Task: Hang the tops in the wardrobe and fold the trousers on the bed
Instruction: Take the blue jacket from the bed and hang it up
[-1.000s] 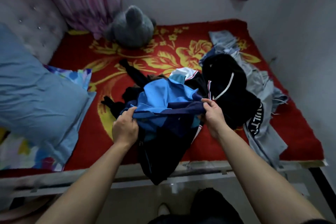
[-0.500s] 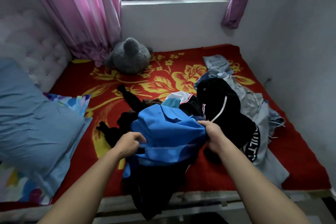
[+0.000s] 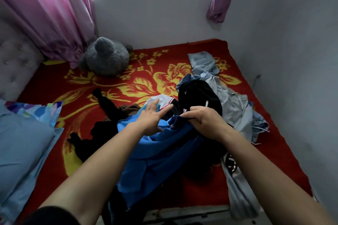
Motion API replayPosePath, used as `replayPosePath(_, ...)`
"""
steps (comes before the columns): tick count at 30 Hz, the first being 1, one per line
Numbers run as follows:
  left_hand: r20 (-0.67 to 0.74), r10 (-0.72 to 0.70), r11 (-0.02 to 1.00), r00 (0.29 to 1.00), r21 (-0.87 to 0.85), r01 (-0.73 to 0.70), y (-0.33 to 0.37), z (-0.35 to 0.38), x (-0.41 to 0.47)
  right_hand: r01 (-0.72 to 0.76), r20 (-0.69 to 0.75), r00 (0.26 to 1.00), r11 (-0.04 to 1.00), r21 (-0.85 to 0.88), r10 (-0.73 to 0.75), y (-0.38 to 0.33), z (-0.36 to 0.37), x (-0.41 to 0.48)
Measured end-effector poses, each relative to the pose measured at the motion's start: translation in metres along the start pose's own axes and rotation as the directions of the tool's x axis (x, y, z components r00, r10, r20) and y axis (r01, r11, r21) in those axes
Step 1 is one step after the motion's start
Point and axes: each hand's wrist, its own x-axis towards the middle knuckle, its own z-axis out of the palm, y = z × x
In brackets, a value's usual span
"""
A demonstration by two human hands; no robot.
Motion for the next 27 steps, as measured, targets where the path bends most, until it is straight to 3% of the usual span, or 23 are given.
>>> replayPosePath(2, 0.056, 0.048, 0.996, 0.997, 0.078, -0.053, 0.011, 0.004, 0.013, 0.063, -0.044, 0.997, 0.998, -0.012, -0.064, 0.012, -0.005, 0.004)
replayPosePath(5, 0.054, 0.111, 0.992, 0.992, 0.057, -0.114, 0.014, 0.011, 0.019, 0.107, -0.037, 0.993, 0.992, -0.061, -0.109, 0.023, -0.008, 0.009)
replayPosePath(8, -0.125, 0.114, 0.993, 0.986, 0.051, -0.108, 0.005, 0.009, 0.011, 0.036, 0.009, 0.999, 0.999, -0.04, -0.035, 0.027, -0.009, 0.015)
replayPosePath(11, -0.346, -0.059, 0.998, 0.937, 0.002, 0.063, -0.018, -0.007, -0.006, -0.158, 0.141, 0.978, 0.987, 0.019, 0.154, 0.037, -0.012, 0.023)
replayPosePath(15, -0.591, -0.251, 0.967, 0.767, -0.19, 0.17, -0.05, -0.048, -0.038, -0.289, 0.285, 0.914, 0.956, -0.045, 0.289, 0.037, -0.008, 0.037)
replayPosePath(20, -0.766, -0.374, 0.927, 0.523, -0.29, 0.238, -0.057, -0.109, -0.076, -0.43, 0.112, 0.885, 0.885, -0.177, 0.452, 0.001, 0.009, 0.082)
replayPosePath(24, -0.789, -0.511, 0.855, 0.341, -0.423, 0.301, -0.078, -0.141, -0.121, -0.371, 0.057, 0.916, 0.892, -0.259, 0.398, -0.05, 0.009, 0.132)
replayPosePath(27, -0.794, -0.582, 0.796, 0.178, -0.511, 0.323, -0.111, -0.157, -0.164, -0.207, -0.083, 0.978, 0.938, -0.279, 0.192, -0.104, -0.003, 0.162)
